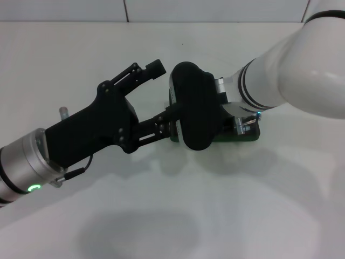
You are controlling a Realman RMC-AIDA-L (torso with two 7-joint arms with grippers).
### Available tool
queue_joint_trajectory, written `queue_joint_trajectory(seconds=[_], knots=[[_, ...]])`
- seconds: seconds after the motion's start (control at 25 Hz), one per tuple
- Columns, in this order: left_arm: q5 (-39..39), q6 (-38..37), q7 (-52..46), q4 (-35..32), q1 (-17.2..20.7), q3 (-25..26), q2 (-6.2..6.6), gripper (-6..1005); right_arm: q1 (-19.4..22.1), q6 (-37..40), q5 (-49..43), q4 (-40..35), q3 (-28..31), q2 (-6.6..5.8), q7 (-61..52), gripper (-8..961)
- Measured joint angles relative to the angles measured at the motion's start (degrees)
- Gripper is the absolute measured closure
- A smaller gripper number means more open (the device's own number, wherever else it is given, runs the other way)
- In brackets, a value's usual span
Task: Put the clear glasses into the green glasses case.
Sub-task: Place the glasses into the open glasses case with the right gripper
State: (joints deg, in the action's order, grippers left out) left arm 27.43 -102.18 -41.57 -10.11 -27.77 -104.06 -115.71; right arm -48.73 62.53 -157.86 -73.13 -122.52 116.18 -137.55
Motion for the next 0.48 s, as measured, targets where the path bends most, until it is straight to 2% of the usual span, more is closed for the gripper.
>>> queue_joint_trajectory(seconds=[0.2, 0.44, 0.48], knots=[[0.05, -0.01, 0.00, 0.00, -0.30, 0.00, 0.14, 126, 0.30, 0.04, 0.00, -0.33, -0.10, 0.00, 0.00, 741], [0.22, -0.19, 0.01, 0.01, -0.35, -0.01, 0.14, 126, 1.85, 0.46, -0.21, -3.29, 0.30, -0.01, 0.02, 586], [0.23, -0.23, 0.01, -0.02, -0.31, 0.00, 0.14, 126, 2.24, 0.63, -0.28, -4.01, 0.34, -0.03, 0.04, 586]])
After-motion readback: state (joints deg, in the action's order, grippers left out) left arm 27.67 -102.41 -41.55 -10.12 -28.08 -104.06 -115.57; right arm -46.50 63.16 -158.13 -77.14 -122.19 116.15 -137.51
